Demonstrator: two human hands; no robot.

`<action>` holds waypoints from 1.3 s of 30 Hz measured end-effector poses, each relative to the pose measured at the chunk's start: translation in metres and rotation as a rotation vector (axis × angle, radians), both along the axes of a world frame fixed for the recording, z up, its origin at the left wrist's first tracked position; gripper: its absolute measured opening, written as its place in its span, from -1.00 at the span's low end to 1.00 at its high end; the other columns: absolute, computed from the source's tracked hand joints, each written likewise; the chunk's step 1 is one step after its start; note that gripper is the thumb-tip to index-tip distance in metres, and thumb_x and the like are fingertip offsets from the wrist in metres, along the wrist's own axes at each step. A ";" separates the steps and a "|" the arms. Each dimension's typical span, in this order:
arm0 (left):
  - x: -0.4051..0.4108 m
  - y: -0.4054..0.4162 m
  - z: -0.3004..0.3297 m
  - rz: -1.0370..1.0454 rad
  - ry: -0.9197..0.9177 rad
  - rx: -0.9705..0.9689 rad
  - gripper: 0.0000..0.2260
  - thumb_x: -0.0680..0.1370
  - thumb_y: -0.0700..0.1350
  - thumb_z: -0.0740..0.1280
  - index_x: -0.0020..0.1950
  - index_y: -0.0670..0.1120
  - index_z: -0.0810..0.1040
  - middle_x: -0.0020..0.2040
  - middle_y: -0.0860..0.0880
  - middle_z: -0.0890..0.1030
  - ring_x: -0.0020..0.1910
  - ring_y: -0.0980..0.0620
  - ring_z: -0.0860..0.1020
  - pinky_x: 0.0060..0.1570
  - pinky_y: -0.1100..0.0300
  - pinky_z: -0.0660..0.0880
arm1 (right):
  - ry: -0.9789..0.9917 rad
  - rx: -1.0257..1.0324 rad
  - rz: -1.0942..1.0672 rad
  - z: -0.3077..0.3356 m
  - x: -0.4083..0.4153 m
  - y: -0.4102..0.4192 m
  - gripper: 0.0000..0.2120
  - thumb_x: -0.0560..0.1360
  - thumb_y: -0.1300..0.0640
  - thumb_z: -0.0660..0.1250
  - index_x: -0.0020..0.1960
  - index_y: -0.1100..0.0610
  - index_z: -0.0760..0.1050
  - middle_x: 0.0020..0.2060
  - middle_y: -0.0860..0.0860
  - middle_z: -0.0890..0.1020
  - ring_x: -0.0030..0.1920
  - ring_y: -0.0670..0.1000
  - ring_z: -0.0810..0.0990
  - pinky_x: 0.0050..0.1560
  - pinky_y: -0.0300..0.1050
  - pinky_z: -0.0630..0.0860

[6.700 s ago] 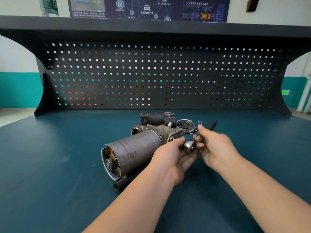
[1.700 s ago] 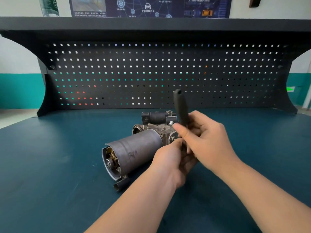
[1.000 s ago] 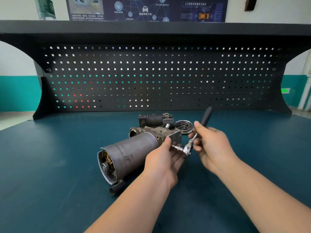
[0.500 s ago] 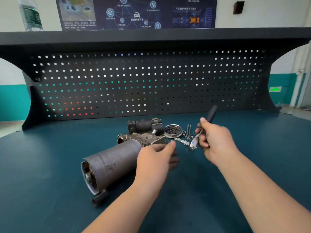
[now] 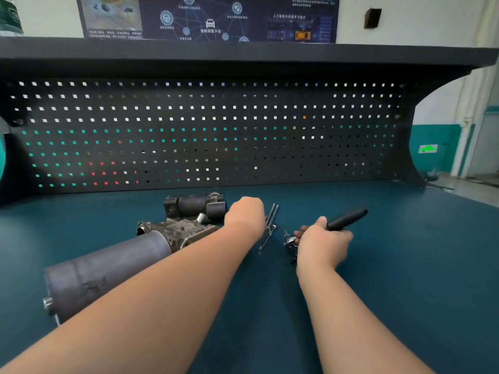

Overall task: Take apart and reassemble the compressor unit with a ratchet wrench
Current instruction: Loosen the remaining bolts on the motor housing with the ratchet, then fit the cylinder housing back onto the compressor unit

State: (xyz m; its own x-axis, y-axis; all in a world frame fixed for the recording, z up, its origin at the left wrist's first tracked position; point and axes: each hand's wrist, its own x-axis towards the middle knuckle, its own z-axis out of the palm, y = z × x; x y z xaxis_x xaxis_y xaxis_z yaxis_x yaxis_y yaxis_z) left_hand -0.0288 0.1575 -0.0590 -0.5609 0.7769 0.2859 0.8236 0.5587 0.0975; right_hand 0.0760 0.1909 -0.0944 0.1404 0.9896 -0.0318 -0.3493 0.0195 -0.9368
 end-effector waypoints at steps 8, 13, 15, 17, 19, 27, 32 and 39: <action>-0.010 0.005 -0.016 -0.004 0.055 -0.146 -0.84 0.56 -0.25 0.25 0.12 -0.19 0.52 -0.09 -0.09 0.50 -0.06 -0.13 0.54 -0.15 0.14 0.41 | -0.082 -0.039 0.101 -0.006 0.001 0.012 -0.86 0.58 0.13 0.23 -0.03 0.21 0.39 -0.41 0.05 0.60 -0.65 -0.13 0.49 -0.60 -0.25 0.36; 0.009 -0.012 -0.003 -0.037 0.077 -0.053 -0.82 0.52 -0.32 0.23 0.04 -0.19 0.57 -0.07 -0.14 0.59 -0.03 -0.16 0.57 -0.14 0.13 0.45 | -0.473 -0.052 0.151 -0.002 0.004 0.022 -0.77 0.52 0.09 0.33 -0.02 0.28 0.49 -0.11 0.20 0.67 -0.15 0.18 0.65 -0.10 0.01 0.58; 0.022 -0.027 0.004 -0.092 0.078 0.036 -0.85 0.53 -0.24 0.22 -0.01 -0.16 0.58 -0.09 -0.12 0.60 -0.05 -0.15 0.57 -0.13 0.13 0.46 | -0.655 -0.052 0.144 -0.001 0.008 0.023 -0.76 0.51 0.13 0.34 0.04 0.30 0.48 0.01 0.21 0.63 0.04 0.22 0.60 -0.10 -0.06 0.48; 0.033 -0.053 0.008 -0.163 0.061 0.178 -0.85 0.53 -0.16 0.21 -0.12 -0.13 0.56 -0.21 -0.07 0.55 -0.12 -0.12 0.55 -0.17 0.13 0.44 | -0.771 -0.056 0.150 -0.001 0.010 0.023 -0.79 0.52 0.19 0.30 0.07 0.31 0.48 0.03 0.21 0.61 0.07 0.21 0.58 -0.16 -0.09 0.41; 0.041 -0.091 0.012 -0.195 0.011 0.350 -0.83 0.52 -0.11 0.21 -0.21 -0.10 0.52 -0.31 -0.02 0.54 -0.21 -0.09 0.52 -0.23 0.16 0.40 | -0.836 -0.052 0.147 -0.002 0.009 0.021 -0.79 0.52 0.21 0.30 0.09 0.31 0.47 0.02 0.21 0.61 0.04 0.19 0.58 -0.21 -0.11 0.39; -0.001 -0.242 0.003 0.367 0.036 0.393 -0.25 0.35 0.25 0.39 0.46 0.10 0.22 0.41 -0.05 0.33 0.39 -0.11 0.17 0.31 -0.02 0.18 | -1.053 -0.029 0.109 0.000 0.011 0.011 -0.57 0.51 0.13 0.33 0.23 0.41 0.41 0.22 0.28 0.49 0.21 0.21 0.45 -0.06 -0.12 0.46; -0.021 -0.266 -0.015 0.325 -0.333 0.358 0.02 0.25 0.20 0.51 0.52 0.02 -0.03 0.37 -0.14 0.30 0.33 -0.16 0.33 0.27 0.00 0.34 | -1.049 -0.037 0.141 0.002 0.013 0.006 -0.58 0.46 0.11 0.40 0.17 0.38 0.45 0.10 0.29 0.55 0.14 0.21 0.52 -0.23 -0.11 0.38; -0.028 -0.270 -0.034 0.196 -0.515 0.706 -0.06 0.22 0.07 0.58 0.44 -0.06 0.12 0.32 -0.04 0.35 0.29 -0.06 0.37 0.17 0.08 0.40 | -1.094 0.011 0.053 0.005 0.017 -0.001 -0.49 0.44 0.02 0.38 0.23 0.30 0.32 0.13 0.30 0.49 0.03 0.27 0.53 -0.24 -0.06 0.35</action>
State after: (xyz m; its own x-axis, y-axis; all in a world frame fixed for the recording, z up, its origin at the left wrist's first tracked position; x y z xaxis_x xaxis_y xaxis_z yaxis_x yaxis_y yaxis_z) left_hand -0.0572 -0.1129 -0.0927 -0.8560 0.3918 0.3374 0.4788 0.3543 0.8032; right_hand 0.0928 0.1903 -0.0895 0.0446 0.9946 0.0935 0.6711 0.0395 -0.7403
